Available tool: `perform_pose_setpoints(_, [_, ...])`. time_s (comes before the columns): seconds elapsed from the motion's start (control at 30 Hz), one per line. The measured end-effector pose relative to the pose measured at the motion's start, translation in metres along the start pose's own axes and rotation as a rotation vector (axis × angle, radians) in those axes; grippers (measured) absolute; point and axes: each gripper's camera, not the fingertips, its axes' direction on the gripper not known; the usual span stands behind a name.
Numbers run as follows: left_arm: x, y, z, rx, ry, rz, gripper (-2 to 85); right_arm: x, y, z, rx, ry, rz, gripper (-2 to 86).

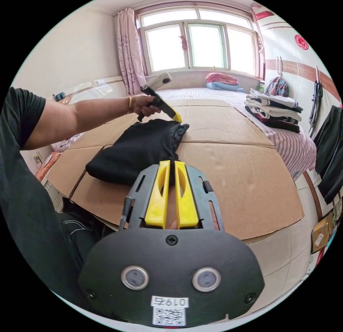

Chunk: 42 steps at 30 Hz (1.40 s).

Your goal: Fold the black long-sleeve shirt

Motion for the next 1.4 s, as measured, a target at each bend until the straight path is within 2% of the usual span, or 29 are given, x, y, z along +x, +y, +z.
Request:
perform_pose_setpoints(0.3, [0.008, 0.028, -0.02, 0.083, -0.076, -0.034, 0.7, 0.005, 0.02, 0.043, 0.0, -0.003, -0.003, 0.6])
perform_pose_setpoints(0.43, [0.02, 0.066, -0.047, 0.152, -0.04, -0.024, 0.8, 0.015, 0.022, 0.046, 0.085, 0.026, -0.049, -0.2])
perform_pose_setpoints(0.53, [0.033, 0.098, -0.059, 0.143, -0.083, -0.025, 0.8, 0.039, -0.002, 0.061, 0.089, -0.035, -0.091, 0.2])
perform_pose_setpoints(0.67, [0.05, 0.129, -0.061, 0.107, -0.148, -0.035, 0.7, 0.09, -0.057, 0.124, 0.032, -0.278, -0.074, 3.9])
perform_pose_setpoints(0.87, [0.066, 0.157, -0.063, 0.142, -0.234, -0.042, 0.6, 0.123, -0.103, 0.258, -0.181, -0.366, -0.06, 6.3])
perform_pose_setpoints(1.13, [0.067, 0.196, -0.074, 0.204, -0.239, -0.044, 0.7, 0.145, -0.099, 0.351, -0.243, -0.406, 0.028, 7.3])
perform_pose_setpoints(1.4, [0.067, 0.21, -0.075, 0.19, -0.217, -0.013, 0.7, 0.156, -0.096, 0.423, -0.313, -0.407, 0.061, 6.5])
